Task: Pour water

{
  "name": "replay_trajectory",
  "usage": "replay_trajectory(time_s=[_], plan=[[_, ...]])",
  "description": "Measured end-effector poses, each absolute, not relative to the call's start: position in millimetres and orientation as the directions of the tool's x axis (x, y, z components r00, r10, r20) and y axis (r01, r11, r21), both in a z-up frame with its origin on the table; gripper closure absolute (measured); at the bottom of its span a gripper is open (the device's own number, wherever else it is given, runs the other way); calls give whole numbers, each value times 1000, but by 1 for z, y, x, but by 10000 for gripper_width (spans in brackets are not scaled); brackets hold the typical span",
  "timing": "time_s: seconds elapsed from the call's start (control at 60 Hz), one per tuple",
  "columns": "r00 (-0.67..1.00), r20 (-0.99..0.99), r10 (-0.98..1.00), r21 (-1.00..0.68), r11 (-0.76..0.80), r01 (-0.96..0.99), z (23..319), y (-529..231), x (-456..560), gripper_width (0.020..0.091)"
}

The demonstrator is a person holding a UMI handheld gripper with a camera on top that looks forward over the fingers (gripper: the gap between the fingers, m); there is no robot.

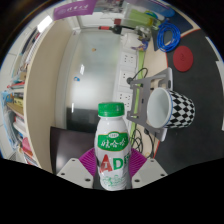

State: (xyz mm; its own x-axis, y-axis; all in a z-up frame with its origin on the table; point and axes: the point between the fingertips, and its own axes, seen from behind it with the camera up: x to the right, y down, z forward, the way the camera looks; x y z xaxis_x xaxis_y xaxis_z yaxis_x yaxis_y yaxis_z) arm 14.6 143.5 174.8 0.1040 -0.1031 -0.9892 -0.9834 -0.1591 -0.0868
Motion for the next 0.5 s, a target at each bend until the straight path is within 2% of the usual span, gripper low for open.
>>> replay_trajectory(time_s=[0.317,0.5], plan=[[-239,-951,-196,266,-126,-956,158,149,21,720],[-292,-926,-240,326,-114,-939,149,149,22,722]])
